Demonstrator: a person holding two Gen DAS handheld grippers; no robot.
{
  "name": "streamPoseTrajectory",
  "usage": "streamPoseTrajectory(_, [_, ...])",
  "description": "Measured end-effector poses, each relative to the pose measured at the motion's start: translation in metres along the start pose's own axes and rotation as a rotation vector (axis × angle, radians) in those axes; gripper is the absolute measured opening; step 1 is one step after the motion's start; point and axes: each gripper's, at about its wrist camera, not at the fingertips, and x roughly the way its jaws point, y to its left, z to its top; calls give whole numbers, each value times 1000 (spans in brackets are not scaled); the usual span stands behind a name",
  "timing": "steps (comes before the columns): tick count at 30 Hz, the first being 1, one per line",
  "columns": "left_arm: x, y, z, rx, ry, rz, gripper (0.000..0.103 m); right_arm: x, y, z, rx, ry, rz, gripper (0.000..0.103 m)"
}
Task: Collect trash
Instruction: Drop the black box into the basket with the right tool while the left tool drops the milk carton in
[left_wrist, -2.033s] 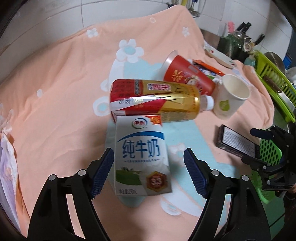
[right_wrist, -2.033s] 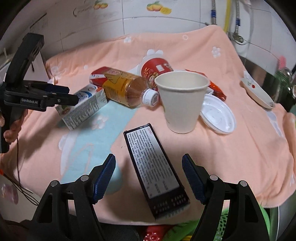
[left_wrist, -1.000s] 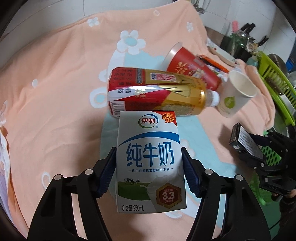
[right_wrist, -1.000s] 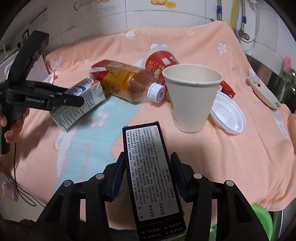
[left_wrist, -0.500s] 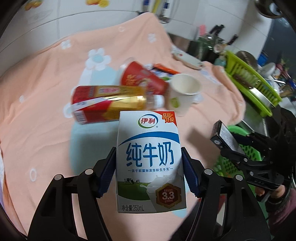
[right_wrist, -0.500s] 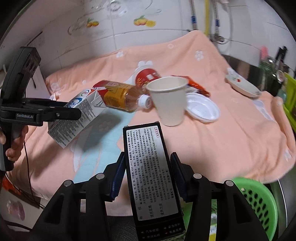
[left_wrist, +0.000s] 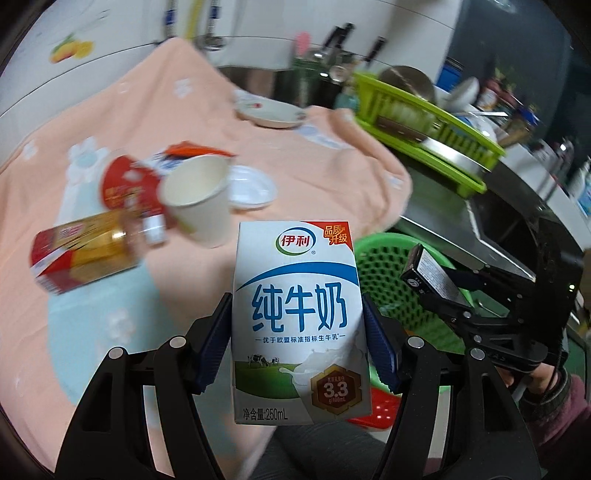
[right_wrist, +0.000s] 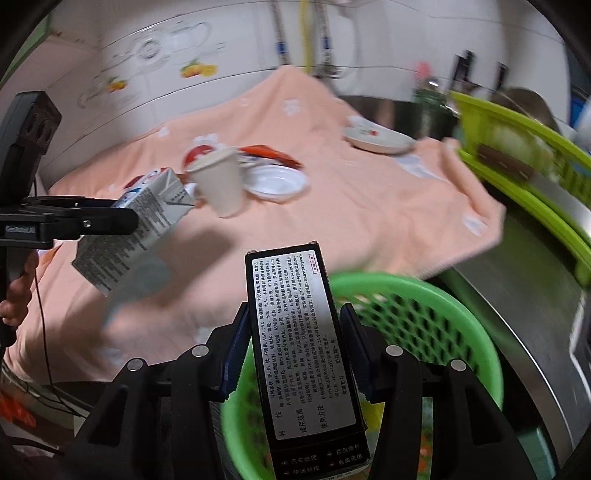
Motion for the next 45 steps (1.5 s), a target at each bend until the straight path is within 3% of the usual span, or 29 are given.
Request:
streamPoseTrajectory(11, [32,-64,5,99,54,-71,66,-21,-55,-51,148,26,-69,48])
streamPoseTrajectory(15, [43,-80,4,119,74,-84,66,-25,-62,-58,173,24,-75,55])
streamPoseTrajectory(21, [59,-95,2,130,103,-95,66,-33,-72,-62,205,4,-91,55])
streamPoseTrajectory(32, [78,-112,-6,142,154,-116,71,-41,-76,-62,213,-23,-104,60])
streamPoseTrajectory(34, [78,-114,-7,145,151,-115,76,-42,-75,-62,210,-26,-103,61])
streamPoseTrajectory(45, [67,-97,-7,131,132,-95,76,-38,-62,-50,179,-30,-78,62])
